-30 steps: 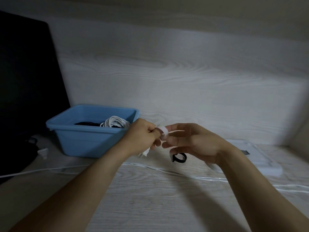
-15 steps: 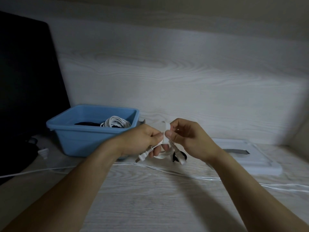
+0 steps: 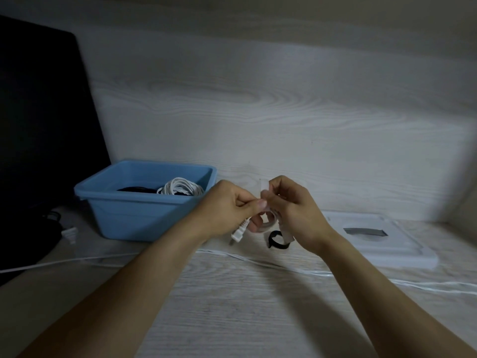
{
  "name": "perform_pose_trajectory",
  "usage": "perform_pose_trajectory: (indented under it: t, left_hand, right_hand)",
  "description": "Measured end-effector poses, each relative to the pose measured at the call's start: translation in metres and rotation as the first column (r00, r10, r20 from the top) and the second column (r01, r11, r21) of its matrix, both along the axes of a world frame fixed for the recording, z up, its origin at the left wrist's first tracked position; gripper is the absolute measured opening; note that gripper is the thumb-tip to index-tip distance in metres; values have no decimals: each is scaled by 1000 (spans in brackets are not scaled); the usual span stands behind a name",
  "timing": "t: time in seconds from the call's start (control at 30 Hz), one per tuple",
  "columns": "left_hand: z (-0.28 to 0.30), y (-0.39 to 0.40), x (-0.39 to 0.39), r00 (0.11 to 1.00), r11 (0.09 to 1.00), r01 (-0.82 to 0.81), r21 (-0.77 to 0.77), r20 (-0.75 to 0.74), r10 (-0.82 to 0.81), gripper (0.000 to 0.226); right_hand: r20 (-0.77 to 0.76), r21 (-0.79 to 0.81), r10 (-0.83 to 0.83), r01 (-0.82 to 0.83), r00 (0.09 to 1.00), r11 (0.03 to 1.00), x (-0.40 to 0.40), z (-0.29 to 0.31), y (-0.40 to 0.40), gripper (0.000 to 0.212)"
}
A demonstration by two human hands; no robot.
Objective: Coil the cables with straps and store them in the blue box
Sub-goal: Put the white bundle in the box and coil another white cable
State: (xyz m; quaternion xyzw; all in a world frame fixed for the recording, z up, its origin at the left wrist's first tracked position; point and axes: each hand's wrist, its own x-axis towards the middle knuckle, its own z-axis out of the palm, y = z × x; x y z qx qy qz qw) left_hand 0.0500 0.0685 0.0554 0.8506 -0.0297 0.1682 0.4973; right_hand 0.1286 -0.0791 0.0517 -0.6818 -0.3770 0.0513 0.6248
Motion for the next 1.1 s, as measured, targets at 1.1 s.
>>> perform_pose_trajectory:
  t: [1.1]
  left_hand:
    - [-18, 0, 17, 710, 734, -502, 457, 702, 48, 23]
  right_hand:
    - [-789, 169, 86, 79, 609, 982, -11, 6, 11, 30]
